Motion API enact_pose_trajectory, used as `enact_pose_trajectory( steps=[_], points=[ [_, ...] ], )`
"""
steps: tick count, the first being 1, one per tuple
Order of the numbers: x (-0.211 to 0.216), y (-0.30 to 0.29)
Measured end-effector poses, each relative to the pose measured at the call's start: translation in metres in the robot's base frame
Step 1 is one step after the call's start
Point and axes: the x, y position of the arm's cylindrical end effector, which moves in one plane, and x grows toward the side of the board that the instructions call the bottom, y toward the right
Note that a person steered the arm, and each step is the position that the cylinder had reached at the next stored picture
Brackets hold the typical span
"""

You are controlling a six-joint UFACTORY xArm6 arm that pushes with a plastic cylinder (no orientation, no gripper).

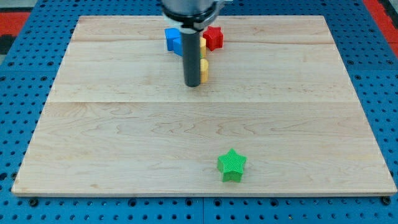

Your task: Move arm to the right of the green star

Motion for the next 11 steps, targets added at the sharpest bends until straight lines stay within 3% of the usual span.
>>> enact_pose_trajectory(
  steps=[1,3,4,5,6,7,8,9,10,11],
  points=[
    [-0.007,0.033],
    [-0.059,0.028],
    [-0.061,0.025],
    [-0.045,0.085],
    [-0.009,0.173],
    [0.095,0.186],
    [0.16,0.172],
    [0.197,0.133],
    [0.197,0.074],
    [0.199,0.062]
  ],
)
